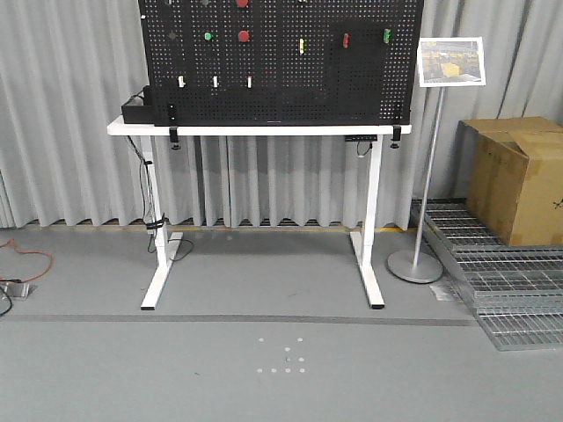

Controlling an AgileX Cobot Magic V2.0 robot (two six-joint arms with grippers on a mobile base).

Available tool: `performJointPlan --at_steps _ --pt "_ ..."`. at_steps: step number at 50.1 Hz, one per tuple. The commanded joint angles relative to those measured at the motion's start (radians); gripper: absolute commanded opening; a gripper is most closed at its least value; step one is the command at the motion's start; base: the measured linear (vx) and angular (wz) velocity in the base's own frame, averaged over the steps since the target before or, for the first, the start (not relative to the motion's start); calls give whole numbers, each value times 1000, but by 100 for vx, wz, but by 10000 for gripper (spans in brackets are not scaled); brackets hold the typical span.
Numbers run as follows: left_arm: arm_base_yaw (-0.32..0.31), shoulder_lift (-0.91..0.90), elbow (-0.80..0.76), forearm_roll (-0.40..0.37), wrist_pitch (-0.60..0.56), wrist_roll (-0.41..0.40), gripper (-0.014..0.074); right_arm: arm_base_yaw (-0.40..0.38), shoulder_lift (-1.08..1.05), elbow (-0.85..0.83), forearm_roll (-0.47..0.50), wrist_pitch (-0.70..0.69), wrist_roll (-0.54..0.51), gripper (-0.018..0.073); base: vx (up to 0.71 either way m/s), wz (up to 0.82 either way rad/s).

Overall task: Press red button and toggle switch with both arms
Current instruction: 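Drive the base forward up to the black pegboard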

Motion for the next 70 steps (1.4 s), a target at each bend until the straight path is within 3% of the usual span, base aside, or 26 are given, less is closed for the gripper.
performJointPlan --at_steps 1,44,70 --pt "-1 -15 35 -3 -85 -7 1 -5 -18 11 -7 -84 -5 -3 0 0" --pt "-1 -15 35 -3 -85 -7 1 -5 -18 11 -7 -84 -5 -3 1 0" --pt "-3 -15 35 -3 -85 -8 1 -5 -18 11 -7 -84 -5 -3 24 -4"
